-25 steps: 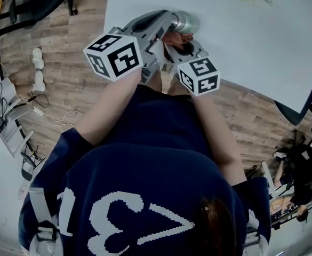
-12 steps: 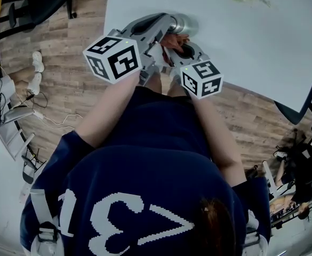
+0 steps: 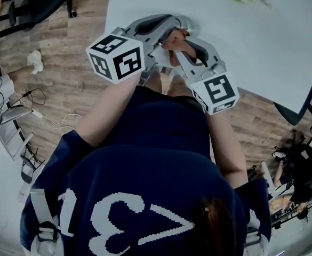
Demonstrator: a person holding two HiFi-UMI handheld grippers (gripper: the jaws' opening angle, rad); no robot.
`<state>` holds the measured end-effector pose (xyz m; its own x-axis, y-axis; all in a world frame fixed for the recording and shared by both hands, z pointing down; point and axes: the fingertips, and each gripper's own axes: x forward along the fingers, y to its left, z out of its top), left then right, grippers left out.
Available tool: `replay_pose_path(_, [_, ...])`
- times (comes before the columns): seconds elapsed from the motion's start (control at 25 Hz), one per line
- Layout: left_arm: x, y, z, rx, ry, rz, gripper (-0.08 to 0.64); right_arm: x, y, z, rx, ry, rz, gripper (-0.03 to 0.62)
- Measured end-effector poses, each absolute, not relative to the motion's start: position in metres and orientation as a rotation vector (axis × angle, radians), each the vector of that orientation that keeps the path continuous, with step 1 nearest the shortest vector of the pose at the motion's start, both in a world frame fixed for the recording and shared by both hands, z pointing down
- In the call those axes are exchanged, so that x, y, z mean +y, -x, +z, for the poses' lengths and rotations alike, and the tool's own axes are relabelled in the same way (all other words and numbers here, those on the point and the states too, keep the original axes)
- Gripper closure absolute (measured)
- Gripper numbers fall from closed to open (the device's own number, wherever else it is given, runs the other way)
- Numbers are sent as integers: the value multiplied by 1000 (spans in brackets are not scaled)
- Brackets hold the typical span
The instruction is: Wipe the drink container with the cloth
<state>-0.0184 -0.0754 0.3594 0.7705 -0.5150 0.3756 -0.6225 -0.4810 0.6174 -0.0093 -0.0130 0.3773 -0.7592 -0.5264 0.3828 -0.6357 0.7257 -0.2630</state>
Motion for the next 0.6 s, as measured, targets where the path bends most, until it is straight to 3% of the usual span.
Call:
replay_pose_path(0.4, [-72,24,361,-846,-2218,211,535,1,-66,486,-2342,-1007,776,526])
replay_pose_path(0.6, [-70,32,361,-870,-2233,236,535,-21,-63,441,-2519,-1108,949,526])
